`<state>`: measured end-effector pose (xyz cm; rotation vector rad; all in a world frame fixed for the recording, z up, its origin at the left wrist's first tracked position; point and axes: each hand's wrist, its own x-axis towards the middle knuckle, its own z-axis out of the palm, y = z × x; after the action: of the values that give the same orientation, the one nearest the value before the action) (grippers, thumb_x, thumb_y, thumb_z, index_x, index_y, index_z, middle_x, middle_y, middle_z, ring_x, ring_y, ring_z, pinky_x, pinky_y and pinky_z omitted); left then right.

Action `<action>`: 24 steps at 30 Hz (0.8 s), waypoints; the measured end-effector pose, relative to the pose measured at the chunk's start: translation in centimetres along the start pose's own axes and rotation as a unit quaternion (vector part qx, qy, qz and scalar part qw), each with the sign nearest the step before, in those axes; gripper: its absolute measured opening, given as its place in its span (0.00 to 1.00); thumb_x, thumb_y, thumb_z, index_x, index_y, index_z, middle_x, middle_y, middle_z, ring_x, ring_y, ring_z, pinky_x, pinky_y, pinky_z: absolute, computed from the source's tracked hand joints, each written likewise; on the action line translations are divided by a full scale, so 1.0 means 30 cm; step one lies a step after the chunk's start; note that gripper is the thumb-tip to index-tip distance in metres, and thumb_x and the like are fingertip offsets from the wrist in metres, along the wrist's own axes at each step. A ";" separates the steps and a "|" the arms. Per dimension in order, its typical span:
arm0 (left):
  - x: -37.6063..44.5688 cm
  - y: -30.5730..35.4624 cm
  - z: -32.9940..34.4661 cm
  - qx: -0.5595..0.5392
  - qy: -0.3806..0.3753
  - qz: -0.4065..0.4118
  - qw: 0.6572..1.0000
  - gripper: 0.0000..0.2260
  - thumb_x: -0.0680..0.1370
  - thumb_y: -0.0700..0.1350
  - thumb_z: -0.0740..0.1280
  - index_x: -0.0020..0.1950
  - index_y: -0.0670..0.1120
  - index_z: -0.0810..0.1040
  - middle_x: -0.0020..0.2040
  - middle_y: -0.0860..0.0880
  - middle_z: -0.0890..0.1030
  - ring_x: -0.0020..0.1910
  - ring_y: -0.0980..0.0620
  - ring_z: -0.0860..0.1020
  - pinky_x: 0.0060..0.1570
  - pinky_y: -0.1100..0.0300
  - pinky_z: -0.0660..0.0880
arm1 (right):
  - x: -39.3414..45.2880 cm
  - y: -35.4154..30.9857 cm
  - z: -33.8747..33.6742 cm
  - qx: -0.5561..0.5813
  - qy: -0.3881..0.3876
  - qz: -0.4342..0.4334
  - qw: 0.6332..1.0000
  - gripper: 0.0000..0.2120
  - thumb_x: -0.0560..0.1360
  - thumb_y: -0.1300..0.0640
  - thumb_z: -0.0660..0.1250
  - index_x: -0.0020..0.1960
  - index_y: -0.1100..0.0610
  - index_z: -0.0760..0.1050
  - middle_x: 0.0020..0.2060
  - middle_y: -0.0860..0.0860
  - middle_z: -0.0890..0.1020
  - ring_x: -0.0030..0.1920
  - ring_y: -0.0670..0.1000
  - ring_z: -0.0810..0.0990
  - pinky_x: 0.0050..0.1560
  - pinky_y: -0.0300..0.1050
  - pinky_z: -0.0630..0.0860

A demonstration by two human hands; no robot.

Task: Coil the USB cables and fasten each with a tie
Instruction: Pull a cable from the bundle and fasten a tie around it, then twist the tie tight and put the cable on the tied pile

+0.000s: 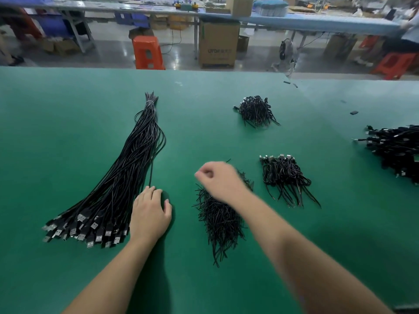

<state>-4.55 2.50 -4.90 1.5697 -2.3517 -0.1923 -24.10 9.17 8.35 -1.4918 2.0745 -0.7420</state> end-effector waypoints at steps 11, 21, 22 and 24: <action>-0.012 0.010 -0.020 -0.069 0.056 -0.030 0.996 0.15 0.69 0.31 0.69 0.55 0.36 0.81 0.59 0.37 0.79 0.56 0.35 0.77 0.53 0.41 0.72 | -0.116 -0.010 0.468 0.091 -0.052 0.098 0.990 0.12 0.83 0.59 0.59 0.64 0.57 0.73 0.60 0.55 0.79 0.61 0.56 0.77 0.60 0.47 0.72; 0.019 0.030 -0.080 -0.025 -0.043 -0.065 0.997 0.21 0.75 0.33 0.61 0.68 0.41 0.72 0.59 0.40 0.73 0.53 0.41 0.74 0.50 0.51 0.71 | -0.114 0.045 0.463 0.161 -0.092 0.088 0.979 0.12 0.83 0.60 0.58 0.65 0.53 0.71 0.47 0.46 0.78 0.44 0.48 0.79 0.53 0.48 0.79; 0.029 0.034 -0.098 -0.019 -0.065 -0.073 0.995 0.21 0.76 0.33 0.60 0.68 0.43 0.70 0.58 0.42 0.73 0.50 0.42 0.75 0.47 0.52 0.70 | -0.115 0.047 0.462 0.162 -0.095 0.085 0.979 0.13 0.83 0.60 0.58 0.66 0.52 0.70 0.46 0.44 0.77 0.43 0.47 0.79 0.52 0.47 0.79; 0.049 0.037 -0.134 -0.018 -0.108 -0.079 0.991 0.21 0.76 0.34 0.60 0.69 0.45 0.69 0.56 0.43 0.74 0.47 0.42 0.76 0.43 0.53 0.70 | -0.120 0.046 0.458 0.155 -0.093 0.075 0.981 0.16 0.83 0.60 0.57 0.68 0.50 0.69 0.46 0.43 0.76 0.45 0.49 0.80 0.54 0.48 0.79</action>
<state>-4.73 1.79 -0.52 1.7991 -2.3647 -0.4584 -14.99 10.89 -2.52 -1.1720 1.8125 -0.7917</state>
